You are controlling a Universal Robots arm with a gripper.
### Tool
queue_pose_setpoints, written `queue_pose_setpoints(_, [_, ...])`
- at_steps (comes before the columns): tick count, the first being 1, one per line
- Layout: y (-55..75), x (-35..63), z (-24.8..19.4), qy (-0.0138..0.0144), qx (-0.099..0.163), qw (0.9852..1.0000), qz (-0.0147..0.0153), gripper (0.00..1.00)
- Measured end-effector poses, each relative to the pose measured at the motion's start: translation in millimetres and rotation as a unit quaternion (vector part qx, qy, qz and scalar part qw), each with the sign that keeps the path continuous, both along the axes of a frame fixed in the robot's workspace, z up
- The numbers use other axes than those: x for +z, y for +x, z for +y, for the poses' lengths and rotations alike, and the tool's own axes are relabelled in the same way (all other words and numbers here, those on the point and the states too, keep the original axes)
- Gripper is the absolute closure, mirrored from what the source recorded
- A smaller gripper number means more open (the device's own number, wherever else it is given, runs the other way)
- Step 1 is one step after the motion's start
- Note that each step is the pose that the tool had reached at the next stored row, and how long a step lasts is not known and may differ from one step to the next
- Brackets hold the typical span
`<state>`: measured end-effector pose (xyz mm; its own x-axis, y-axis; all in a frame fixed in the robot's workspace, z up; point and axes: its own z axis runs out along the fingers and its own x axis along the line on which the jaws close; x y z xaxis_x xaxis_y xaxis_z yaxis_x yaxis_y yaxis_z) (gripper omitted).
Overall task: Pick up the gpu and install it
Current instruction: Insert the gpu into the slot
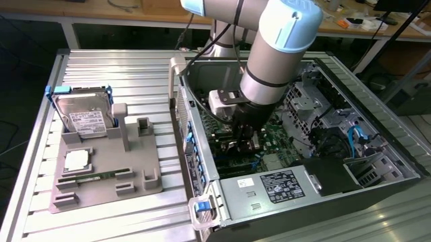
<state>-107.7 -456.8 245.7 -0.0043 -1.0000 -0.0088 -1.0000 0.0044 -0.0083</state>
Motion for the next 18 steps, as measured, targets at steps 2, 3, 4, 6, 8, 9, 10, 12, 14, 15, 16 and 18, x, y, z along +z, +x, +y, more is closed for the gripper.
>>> queue_pose_setpoints(2, [0.0, 4.2, 0.0, -0.0001, 0.000, 1.0000, 0.0000, 0.66])
queue_pose_setpoints(3, [0.0, 6.5, 0.0, -0.0002, 0.000, 1.0000, 0.0000, 0.66])
queue_pose_setpoints(4, [0.0, 8.6, 0.0, -0.0002, 0.000, 1.0000, 0.0000, 0.66])
queue_pose_setpoints(6, [0.0, 11.8, 0.0, -0.0002, 0.000, 1.0000, 0.0000, 0.66])
queue_pose_setpoints(8, [0.0, 14.1, 0.0, -0.0006, 0.000, 1.0000, 0.0001, 0.66])
queue_pose_setpoints(9, [0.0, 15.7, 0.0, -0.0006, 0.000, 1.0000, 0.0000, 0.66])
queue_pose_setpoints(10, [0.0, 17.1, 0.0, -0.0006, 0.000, 1.0000, 0.0000, 0.66])
queue_pose_setpoints(12, [0.1, 19.1, 0.0, -0.0008, 0.000, 1.0000, 0.0000, 0.66])
queue_pose_setpoints(14, [0.1, 20.7, 0.0, -0.0009, 0.000, 1.0000, 0.0000, 0.66])
queue_pose_setpoints(15, [0.1, 21.9, 0.0, -0.0010, 0.000, 1.0000, 0.0000, 0.66])
queue_pose_setpoints(16, [0.2, 23.0, 0.1, -0.0012, 0.000, 1.0000, 0.0000, 0.66])
queue_pose_setpoints(18, [0.2, 25.0, 0.1, -0.0015, 0.000, 1.0000, 0.0000, 0.66])
